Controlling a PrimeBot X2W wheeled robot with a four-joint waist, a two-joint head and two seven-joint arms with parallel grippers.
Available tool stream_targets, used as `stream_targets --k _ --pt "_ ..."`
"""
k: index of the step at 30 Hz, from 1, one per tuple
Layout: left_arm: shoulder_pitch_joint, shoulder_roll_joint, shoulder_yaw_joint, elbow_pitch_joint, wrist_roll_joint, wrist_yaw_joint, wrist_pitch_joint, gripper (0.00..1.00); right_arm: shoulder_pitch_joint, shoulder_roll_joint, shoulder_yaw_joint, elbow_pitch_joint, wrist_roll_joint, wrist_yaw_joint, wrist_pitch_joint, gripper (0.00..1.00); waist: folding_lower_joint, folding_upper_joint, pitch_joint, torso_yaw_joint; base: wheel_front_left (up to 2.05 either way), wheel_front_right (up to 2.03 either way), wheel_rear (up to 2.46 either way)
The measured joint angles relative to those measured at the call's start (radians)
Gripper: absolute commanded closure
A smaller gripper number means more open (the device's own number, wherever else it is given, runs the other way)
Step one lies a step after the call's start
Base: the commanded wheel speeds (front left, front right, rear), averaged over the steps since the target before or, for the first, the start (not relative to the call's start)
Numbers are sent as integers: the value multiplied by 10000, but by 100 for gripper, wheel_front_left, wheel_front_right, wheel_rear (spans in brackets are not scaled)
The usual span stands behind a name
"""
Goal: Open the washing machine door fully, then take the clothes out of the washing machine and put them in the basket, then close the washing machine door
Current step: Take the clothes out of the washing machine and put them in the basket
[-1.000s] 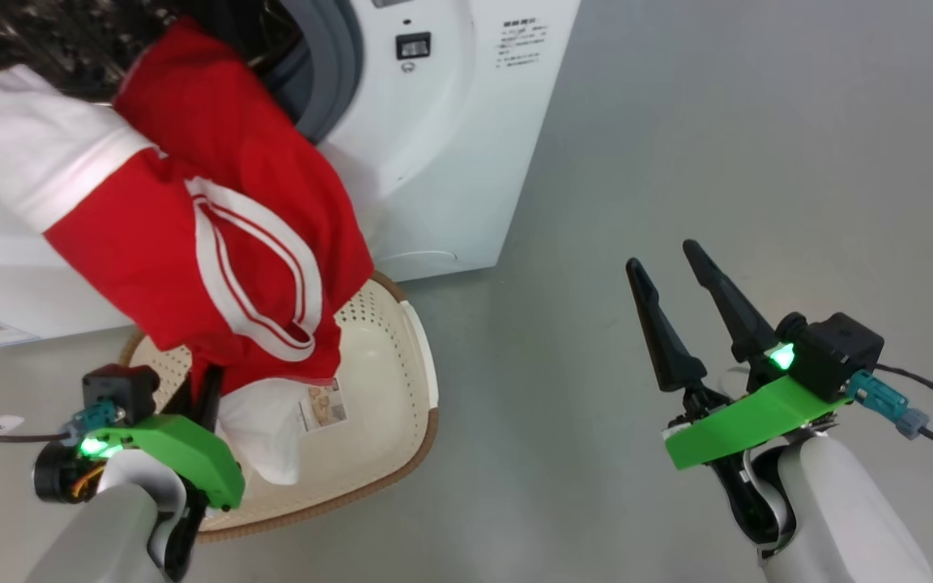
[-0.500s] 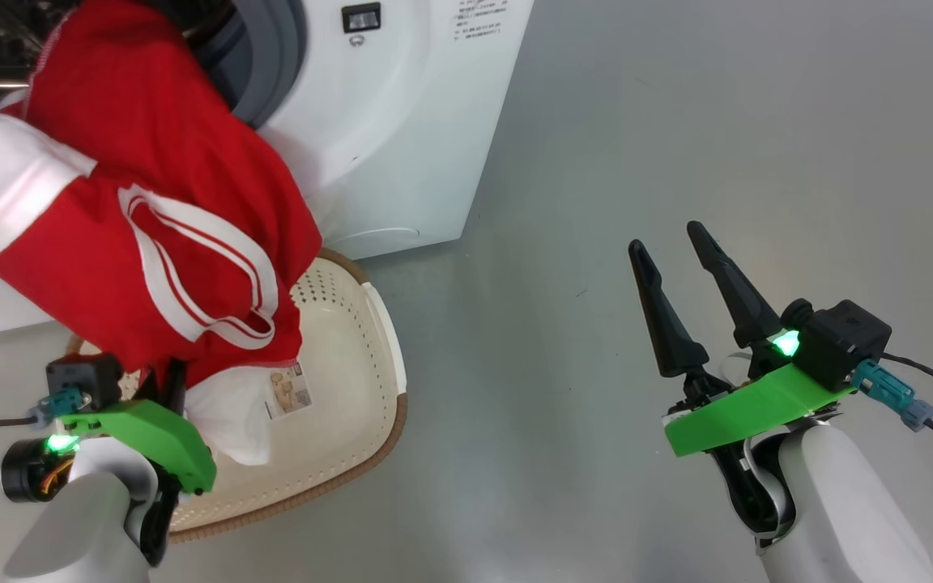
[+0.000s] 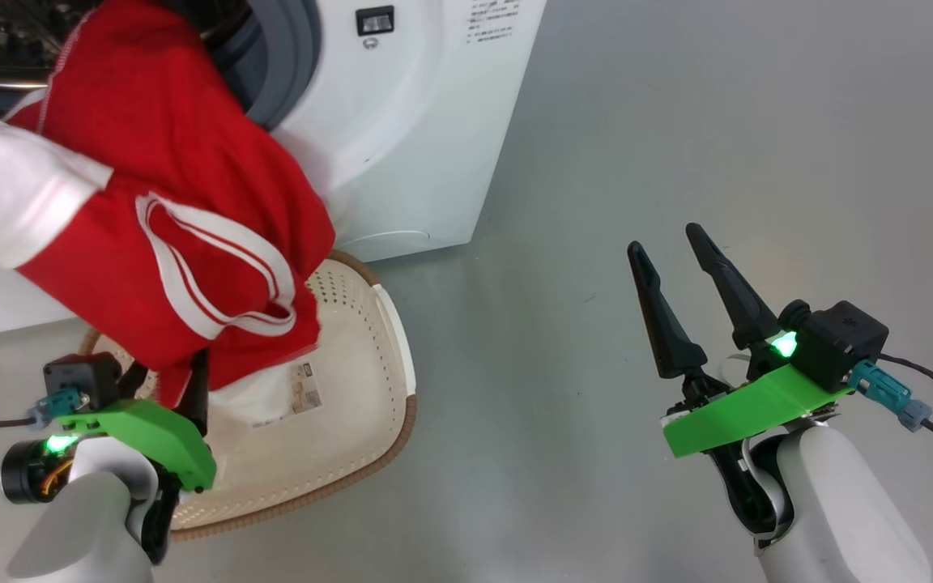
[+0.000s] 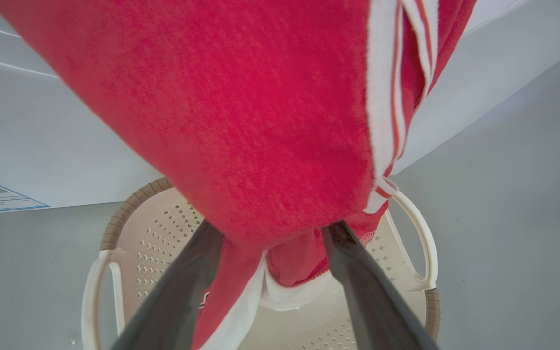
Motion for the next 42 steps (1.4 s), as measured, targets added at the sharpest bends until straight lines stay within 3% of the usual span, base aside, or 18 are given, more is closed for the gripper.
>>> stream_targets --k 16,28,42 --pt "741 -33 460 -1269 359 -75 -27 0 3 -38 -17 104 2 0 0 0 0 0 -410 367 0 0 0" --pt "1879 257 1689 -3950 1223 -48 -31 0 9 -67 -23 59 4 0 0 0 0 0 -530 516 0 0 0" --pt "3540 403 2917 -6970 1979 435 -31 0 19 -161 -111 -140 4 0 0 0 1 0 -505 554 0 0 0"
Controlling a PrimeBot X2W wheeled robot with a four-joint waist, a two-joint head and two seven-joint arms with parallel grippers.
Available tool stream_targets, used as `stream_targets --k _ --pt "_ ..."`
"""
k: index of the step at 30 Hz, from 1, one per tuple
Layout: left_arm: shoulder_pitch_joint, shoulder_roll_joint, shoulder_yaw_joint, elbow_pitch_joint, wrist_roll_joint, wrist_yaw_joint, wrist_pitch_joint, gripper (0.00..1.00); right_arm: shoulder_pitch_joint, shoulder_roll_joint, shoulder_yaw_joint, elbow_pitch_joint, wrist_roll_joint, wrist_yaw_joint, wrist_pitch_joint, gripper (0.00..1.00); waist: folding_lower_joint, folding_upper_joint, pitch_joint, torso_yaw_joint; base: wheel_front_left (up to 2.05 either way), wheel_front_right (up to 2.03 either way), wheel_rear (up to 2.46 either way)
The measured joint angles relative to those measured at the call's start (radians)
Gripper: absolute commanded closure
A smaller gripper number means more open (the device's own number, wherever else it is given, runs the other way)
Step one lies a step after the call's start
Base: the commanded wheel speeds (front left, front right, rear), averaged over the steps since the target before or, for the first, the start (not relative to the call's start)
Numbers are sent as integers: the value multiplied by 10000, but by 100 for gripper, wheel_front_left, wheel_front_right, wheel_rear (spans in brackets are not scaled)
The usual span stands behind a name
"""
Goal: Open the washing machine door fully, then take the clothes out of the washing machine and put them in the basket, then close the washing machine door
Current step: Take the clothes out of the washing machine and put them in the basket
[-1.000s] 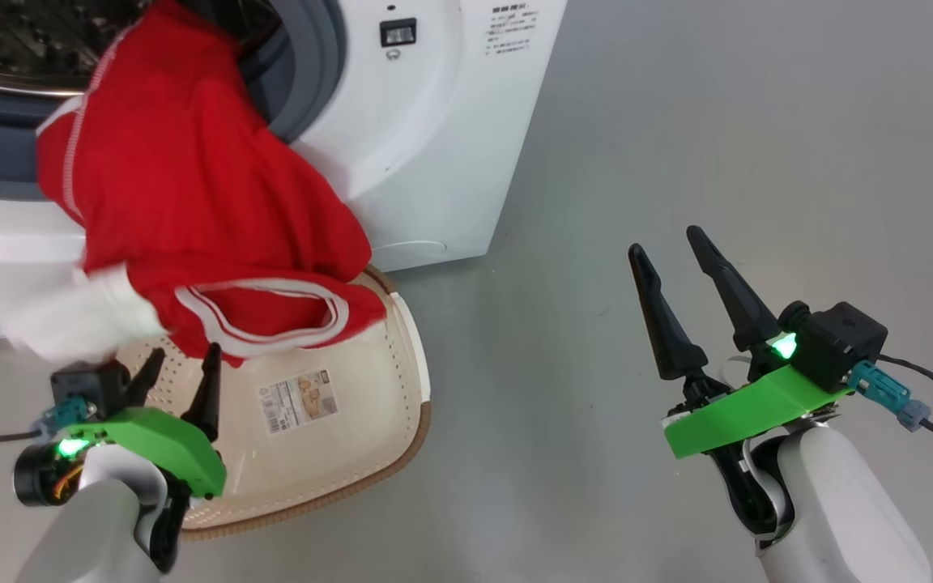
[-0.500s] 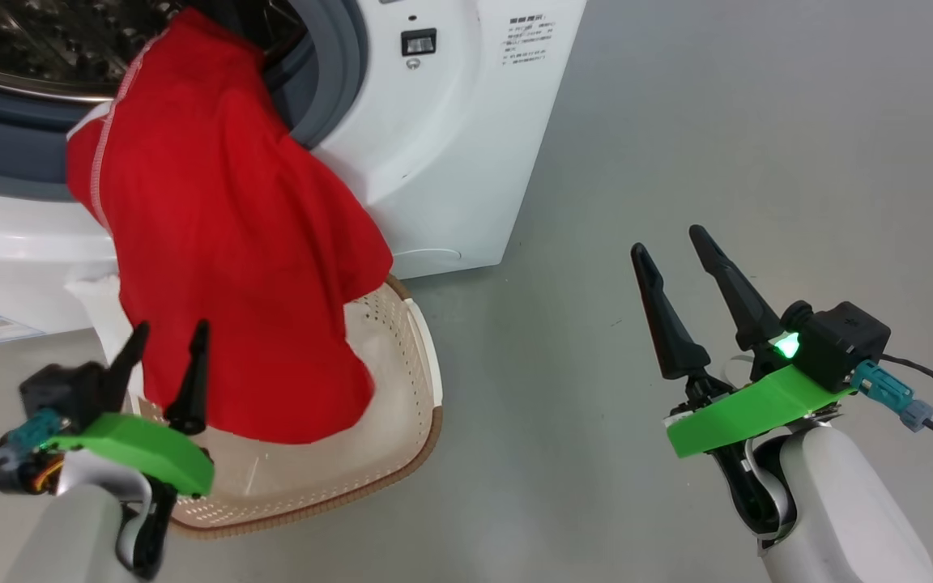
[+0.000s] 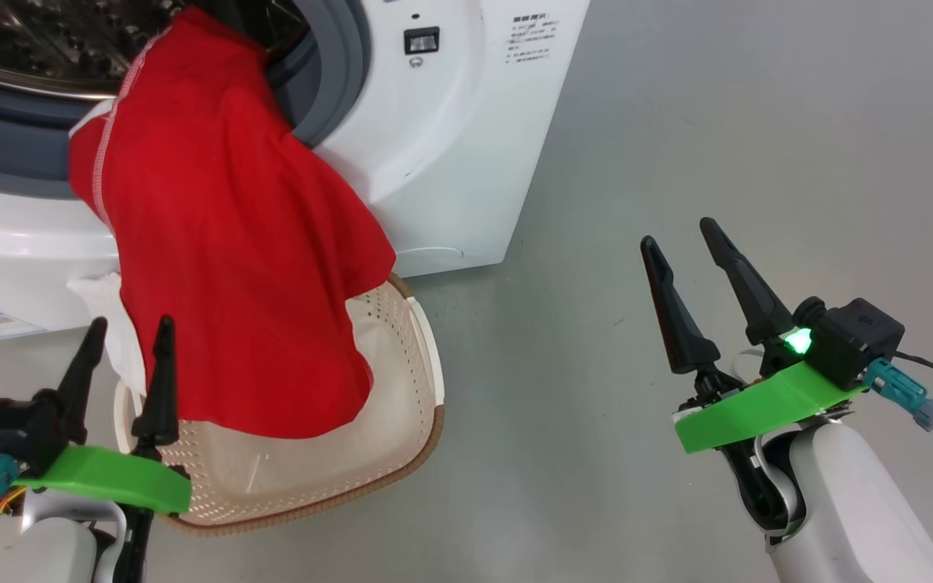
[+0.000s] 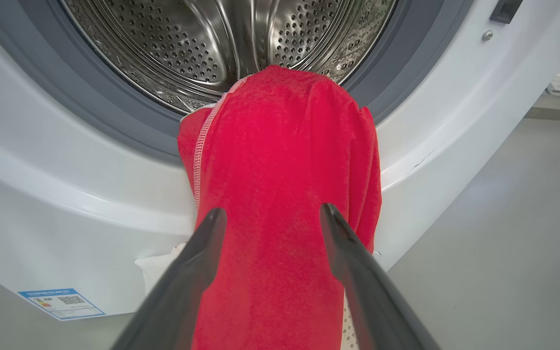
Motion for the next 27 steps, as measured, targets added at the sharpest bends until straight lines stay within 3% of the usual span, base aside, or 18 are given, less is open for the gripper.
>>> stream_targets --k 13,27 --pt "249 125 31 -844 -2 293 63 0 0 -6 -12 -40 0 0 0 0 0 0 94 -9 0 0 0" --pt "-389 178 -449 -564 -21 192 859 0 -7 17 23 -27 0 0 0 0 0 0 273 -2 0 0 0"
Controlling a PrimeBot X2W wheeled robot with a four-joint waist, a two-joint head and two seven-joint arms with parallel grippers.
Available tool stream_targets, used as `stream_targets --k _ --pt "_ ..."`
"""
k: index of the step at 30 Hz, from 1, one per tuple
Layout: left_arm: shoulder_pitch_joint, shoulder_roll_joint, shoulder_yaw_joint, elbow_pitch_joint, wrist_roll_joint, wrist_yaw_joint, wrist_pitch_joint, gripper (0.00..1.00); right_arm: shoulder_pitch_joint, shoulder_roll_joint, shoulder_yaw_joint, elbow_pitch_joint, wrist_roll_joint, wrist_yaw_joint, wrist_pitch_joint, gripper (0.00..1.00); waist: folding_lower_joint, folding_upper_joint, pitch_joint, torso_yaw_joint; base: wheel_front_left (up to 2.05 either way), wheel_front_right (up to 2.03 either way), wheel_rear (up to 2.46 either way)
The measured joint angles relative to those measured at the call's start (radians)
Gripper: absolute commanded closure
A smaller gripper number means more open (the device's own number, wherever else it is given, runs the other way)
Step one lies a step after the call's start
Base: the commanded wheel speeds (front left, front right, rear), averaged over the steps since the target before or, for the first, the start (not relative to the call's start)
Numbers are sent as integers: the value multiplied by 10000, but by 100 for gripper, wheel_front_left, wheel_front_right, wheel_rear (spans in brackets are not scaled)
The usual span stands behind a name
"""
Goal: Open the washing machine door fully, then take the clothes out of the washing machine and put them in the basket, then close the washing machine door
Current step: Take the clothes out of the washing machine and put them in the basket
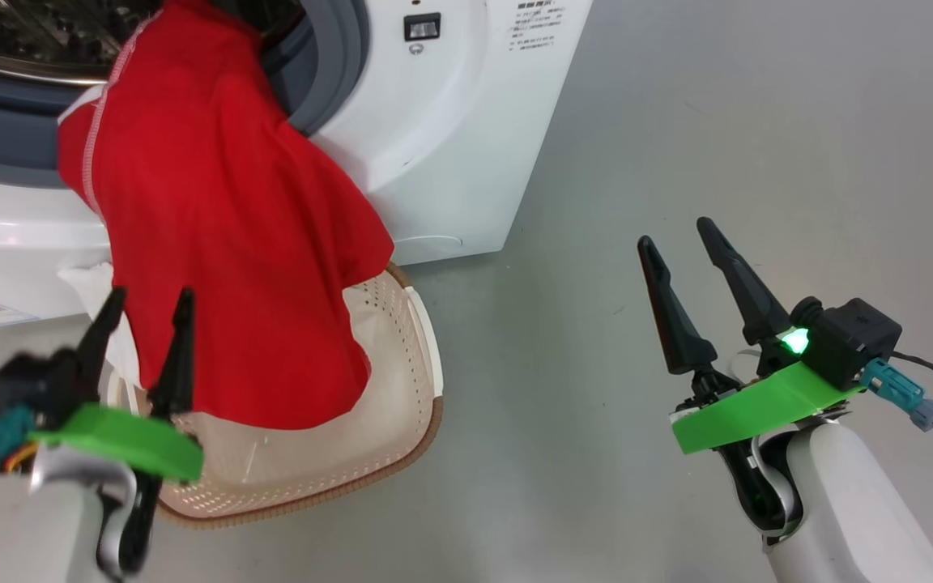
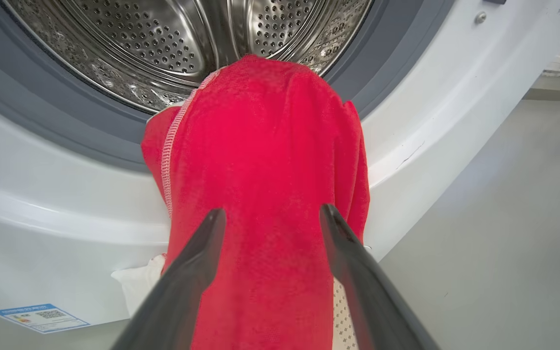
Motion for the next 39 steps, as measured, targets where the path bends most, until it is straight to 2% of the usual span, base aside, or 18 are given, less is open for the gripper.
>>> stream_targets --k 7,13,23,39 --pt "-1585 -178 -313 1394 -77 -196 376 0 -10 77 71 6 0 0 0 0 0 0 160 -100 0 0 0" --pt "-2733 -244 -458 3095 -372 -443 696 0 -20 125 75 -12 -2 0 0 0 0 0 357 -249 0 0 0" --pt "-4635 -579 -708 5789 -702 -616 788 0 -298 255 92 -100 -15 0 0 0 0 0 856 -451 0 0 0" --pt "-6865 -815 -754 8452 -1254 -702 512 0 -677 441 276 -109 -86 0 0 0 0 0 1502 -773 0 0 0"
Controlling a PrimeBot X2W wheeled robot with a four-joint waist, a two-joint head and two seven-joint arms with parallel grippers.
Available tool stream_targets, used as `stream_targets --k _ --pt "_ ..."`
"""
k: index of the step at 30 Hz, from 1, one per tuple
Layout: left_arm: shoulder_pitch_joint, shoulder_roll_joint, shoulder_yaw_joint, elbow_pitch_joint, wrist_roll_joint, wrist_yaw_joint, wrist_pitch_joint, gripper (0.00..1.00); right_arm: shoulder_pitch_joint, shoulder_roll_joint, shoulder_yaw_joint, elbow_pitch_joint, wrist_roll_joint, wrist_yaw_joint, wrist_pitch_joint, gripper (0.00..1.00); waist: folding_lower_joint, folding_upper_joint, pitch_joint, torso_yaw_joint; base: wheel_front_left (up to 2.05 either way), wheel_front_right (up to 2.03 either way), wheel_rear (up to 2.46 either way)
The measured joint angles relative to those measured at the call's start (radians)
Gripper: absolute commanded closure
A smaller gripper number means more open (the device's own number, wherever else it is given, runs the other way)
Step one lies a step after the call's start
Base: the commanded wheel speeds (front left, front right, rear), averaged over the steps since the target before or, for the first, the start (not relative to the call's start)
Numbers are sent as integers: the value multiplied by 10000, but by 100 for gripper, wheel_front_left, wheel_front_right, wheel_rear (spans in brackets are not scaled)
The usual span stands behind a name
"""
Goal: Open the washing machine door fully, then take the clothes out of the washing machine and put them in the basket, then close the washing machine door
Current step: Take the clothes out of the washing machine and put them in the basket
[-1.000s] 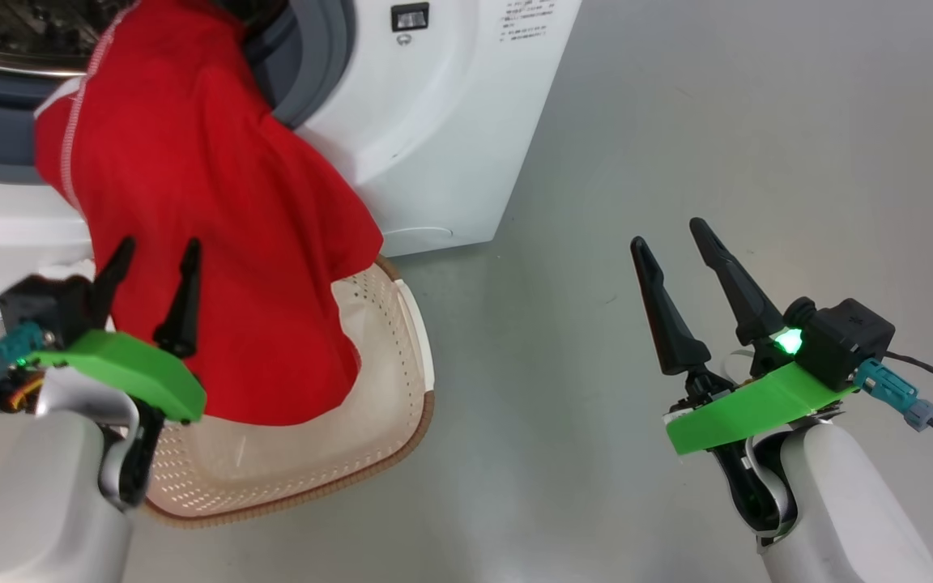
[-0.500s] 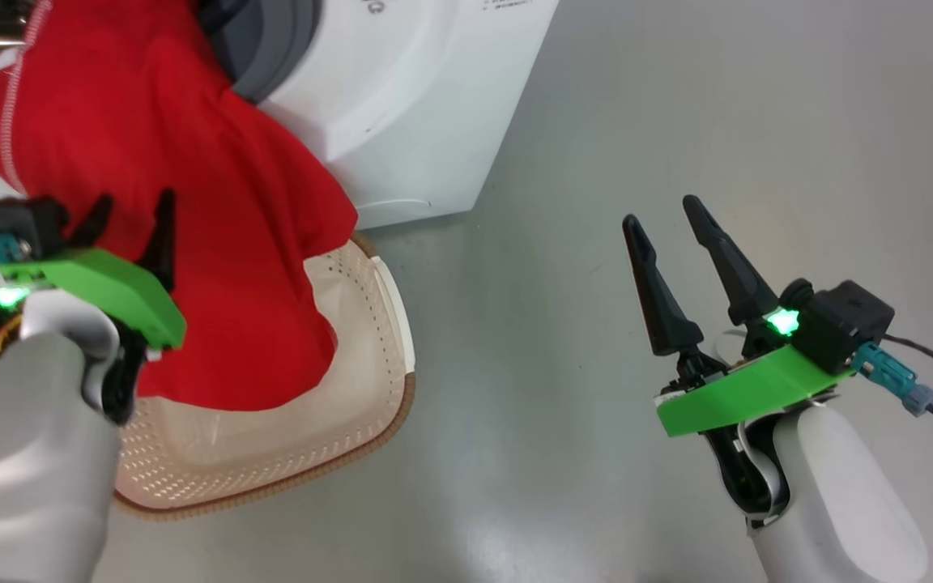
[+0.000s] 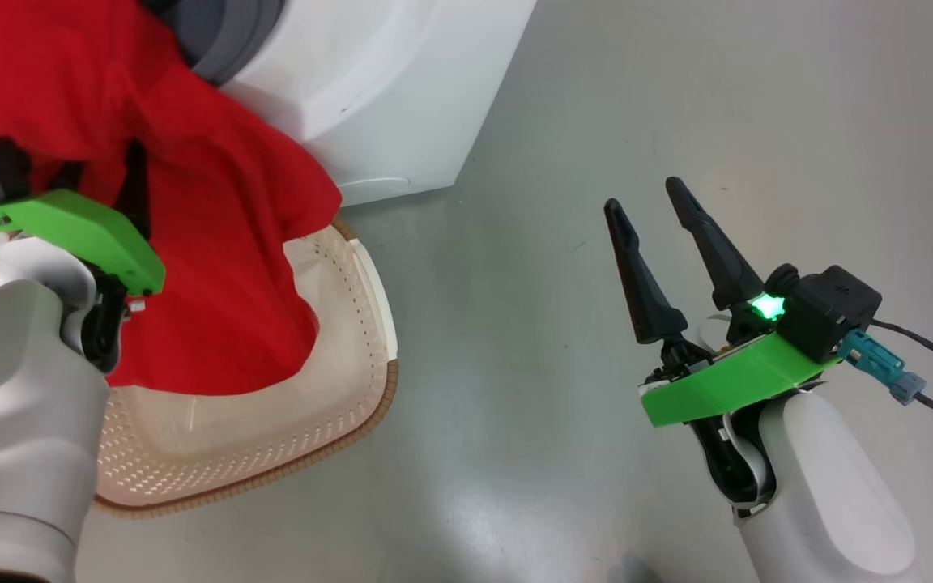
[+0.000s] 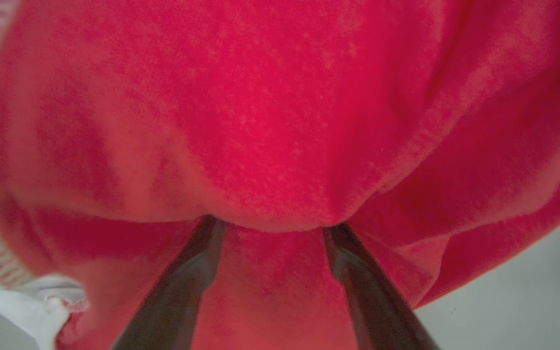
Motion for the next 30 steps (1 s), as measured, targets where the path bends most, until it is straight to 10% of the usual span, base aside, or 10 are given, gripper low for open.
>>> stream_targets --k 3,7,30 --pt "-134 -6 -17 320 -40 0 -199 9 -12 15 44 6 0 0 0 0 0 0 35 -52 0 0 0" --pt "-217 -4 -48 585 -58 0 -548 100 -12 17 36 4 0 0 0 0 0 0 54 -60 0 0 0" --pt "668 79 -1829 -1126 -1114 2 -1175 100 59 25 -194 127 -2 0 0 0 0 0 -414 343 0 0 0"
